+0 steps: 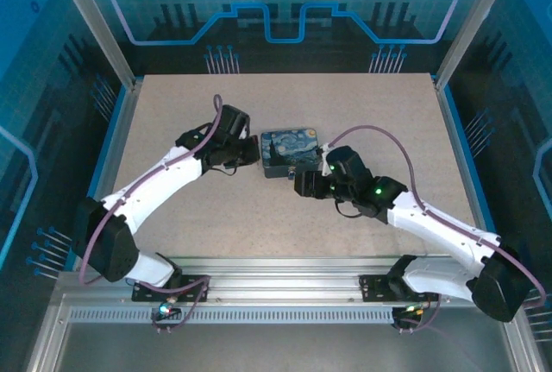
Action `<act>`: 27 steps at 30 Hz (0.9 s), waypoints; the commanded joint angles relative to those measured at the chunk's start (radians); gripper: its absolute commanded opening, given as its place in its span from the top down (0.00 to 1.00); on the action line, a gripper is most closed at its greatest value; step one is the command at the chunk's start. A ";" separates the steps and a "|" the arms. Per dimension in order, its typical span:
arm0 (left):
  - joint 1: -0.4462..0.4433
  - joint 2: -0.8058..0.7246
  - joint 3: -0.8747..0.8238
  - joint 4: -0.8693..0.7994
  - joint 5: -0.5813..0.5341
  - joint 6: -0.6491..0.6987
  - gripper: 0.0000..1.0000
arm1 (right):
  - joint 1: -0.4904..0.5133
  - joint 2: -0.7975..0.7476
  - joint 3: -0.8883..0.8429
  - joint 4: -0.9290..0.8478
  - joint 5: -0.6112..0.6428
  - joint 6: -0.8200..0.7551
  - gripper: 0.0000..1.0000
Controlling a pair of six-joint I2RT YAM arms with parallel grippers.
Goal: Unlock a padlock with a key
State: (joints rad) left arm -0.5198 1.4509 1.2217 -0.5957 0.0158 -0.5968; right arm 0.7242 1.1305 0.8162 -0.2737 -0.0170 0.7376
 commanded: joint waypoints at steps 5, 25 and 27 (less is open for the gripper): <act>-0.069 -0.051 0.028 0.009 0.114 -0.070 1.00 | -0.042 0.035 -0.018 0.220 -0.205 0.060 0.52; -0.117 -0.073 0.047 0.040 0.136 -0.125 1.00 | -0.003 0.149 -0.050 0.497 -0.260 0.163 0.61; -0.117 -0.076 0.043 0.049 0.140 -0.131 1.00 | -0.001 0.160 -0.047 0.499 -0.261 0.163 0.63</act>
State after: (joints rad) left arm -0.6266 1.4078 1.2430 -0.5678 0.1253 -0.7090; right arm 0.7097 1.2705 0.7673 0.1844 -0.2703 0.8917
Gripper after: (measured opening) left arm 0.037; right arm 0.376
